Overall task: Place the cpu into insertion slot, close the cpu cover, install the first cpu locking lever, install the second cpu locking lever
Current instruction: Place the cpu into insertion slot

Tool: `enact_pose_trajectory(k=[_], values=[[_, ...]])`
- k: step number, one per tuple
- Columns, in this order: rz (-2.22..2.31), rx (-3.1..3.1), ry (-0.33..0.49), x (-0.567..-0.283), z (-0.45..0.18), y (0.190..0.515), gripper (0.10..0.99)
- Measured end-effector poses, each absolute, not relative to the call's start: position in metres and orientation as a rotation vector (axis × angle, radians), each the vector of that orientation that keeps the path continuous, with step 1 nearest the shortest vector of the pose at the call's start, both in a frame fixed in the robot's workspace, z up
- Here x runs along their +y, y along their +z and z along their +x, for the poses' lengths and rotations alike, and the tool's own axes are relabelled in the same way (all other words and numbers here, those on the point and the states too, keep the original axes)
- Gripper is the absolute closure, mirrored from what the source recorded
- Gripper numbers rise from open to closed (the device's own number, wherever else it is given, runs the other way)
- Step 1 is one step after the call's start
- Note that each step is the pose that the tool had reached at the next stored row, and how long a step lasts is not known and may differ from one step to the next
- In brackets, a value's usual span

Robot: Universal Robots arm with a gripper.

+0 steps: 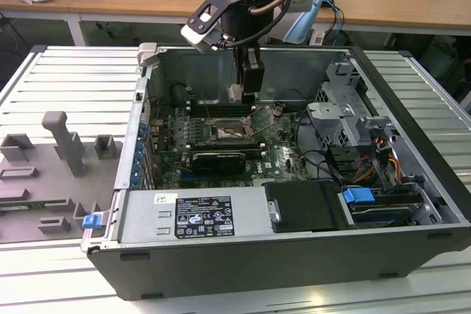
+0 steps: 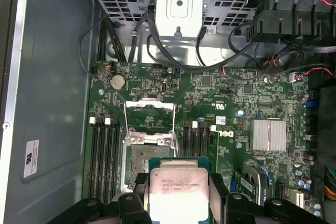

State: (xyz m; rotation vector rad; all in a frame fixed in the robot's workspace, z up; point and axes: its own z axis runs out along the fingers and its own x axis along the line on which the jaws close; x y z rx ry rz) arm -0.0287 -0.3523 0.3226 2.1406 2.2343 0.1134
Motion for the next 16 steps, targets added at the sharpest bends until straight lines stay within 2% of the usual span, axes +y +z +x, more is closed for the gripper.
enact_pose_trajectory(k=[16], values=[[2.164,2.245,0.080,-0.352,-0.029,0.302,0.545]])
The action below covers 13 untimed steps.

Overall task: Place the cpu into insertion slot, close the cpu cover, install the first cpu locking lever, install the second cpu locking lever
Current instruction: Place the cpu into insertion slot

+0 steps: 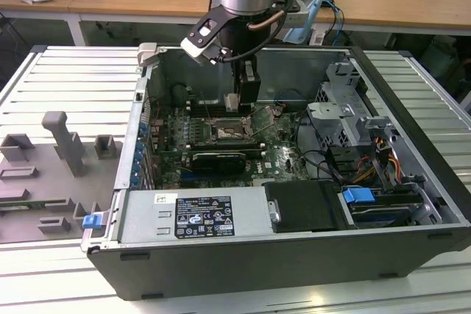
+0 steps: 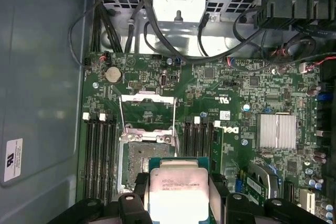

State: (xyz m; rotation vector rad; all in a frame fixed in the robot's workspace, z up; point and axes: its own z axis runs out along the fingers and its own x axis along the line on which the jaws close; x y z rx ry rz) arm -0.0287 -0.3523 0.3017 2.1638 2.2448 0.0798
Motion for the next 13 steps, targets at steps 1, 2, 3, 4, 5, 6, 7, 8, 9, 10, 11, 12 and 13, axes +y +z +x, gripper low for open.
enact_pose_trajectory(k=[1,2,3,4,5,6,7,8,9,10,11,12,13], values=[[2.168,2.248,0.072,-0.352,-0.029,0.300,0.545],[2.171,2.249,0.068,-0.352,-0.029,0.299,0.545],[2.172,2.250,0.066,-0.352,-0.029,0.298,0.545],[2.172,2.250,0.066,-0.352,-0.029,0.296,0.545],[2.172,2.250,0.066,-0.352,-0.029,0.295,0.545],[2.172,2.250,0.066,-0.352,-0.029,0.294,0.545],[2.172,2.250,0.066,-0.352,-0.029,0.293,0.545],[2.172,2.250,0.066,-0.352,-0.029,0.292,0.545],[2.172,2.250,0.066,-0.352,-0.029,0.291,0.545],[2.172,2.250,0.066,-0.352,-0.029,0.291,0.545],[2.172,2.250,0.066,-0.352,-0.029,0.289,0.545],[2.172,2.250,0.066,-0.352,-0.029,0.288,0.545],[2.172,2.250,0.066,-0.352,-0.029,0.287,0.545]])
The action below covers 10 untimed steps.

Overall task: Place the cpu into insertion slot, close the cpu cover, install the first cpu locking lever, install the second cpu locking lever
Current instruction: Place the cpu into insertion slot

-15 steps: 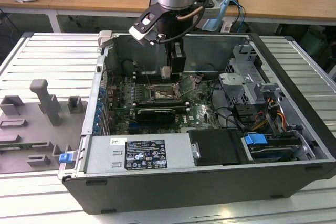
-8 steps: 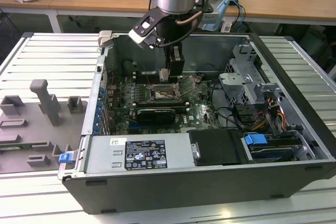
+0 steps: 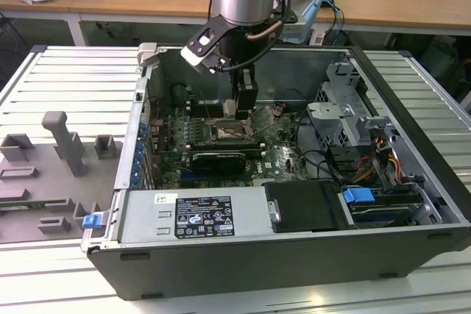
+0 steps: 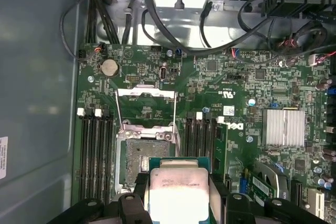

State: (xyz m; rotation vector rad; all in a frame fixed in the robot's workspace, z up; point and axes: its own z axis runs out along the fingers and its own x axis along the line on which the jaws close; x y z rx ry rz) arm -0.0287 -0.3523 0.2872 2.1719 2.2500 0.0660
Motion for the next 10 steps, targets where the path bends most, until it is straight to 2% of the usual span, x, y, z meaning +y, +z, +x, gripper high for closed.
enact_pose_trajectory(k=[10], values=[[2.172,2.250,0.065,-0.3518,-0.0287,0.2790,0.545]])
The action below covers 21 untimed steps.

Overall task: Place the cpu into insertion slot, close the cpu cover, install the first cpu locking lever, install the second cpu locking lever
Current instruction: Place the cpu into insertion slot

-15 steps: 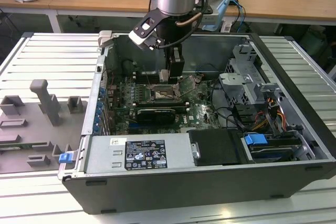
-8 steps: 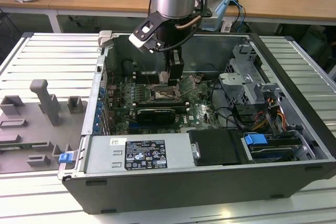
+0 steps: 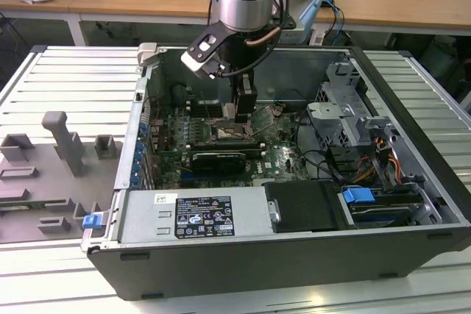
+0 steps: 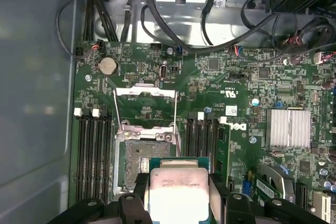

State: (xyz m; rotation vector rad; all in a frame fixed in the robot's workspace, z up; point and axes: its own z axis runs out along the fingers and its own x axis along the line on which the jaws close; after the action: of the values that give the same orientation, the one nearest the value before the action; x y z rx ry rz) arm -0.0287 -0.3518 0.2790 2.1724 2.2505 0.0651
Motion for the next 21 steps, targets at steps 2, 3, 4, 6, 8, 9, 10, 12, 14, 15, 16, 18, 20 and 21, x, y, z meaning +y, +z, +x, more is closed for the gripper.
enact_pose_trajectory(k=[2,3,4,6,8,9,10,12,14,15,16,18,20,21], values=[[2.173,2.251,0.065,-0.352,-0.029,0.278,0.545],[2.173,2.251,0.065,-0.352,-0.029,0.277,0.545],[2.173,2.250,0.065,-0.352,-0.029,0.277,0.545],[2.173,2.251,0.065,-0.351,-0.029,0.276,0.545],[2.173,2.251,0.064,-0.350,-0.029,0.275,0.545],[2.173,2.251,0.064,-0.349,-0.029,0.274,0.545],[2.173,2.251,0.064,-0.348,-0.029,0.273,0.545],[2.174,2.252,0.063,-0.346,-0.029,0.271,0.545],[2.175,2.253,0.060,-0.344,-0.029,0.270,0.545],[2.175,2.254,0.059,-0.343,-0.029,0.269,0.545],[2.177,2.255,0.057,-0.342,-0.029,0.268,0.545],[2.179,2.257,0.051,-0.341,-0.029,0.267,0.545],[2.182,2.260,0.047,-0.340,-0.029,0.265,0.545],[2.182,2.260,0.045,-0.339,-0.029,0.265,0.545]])
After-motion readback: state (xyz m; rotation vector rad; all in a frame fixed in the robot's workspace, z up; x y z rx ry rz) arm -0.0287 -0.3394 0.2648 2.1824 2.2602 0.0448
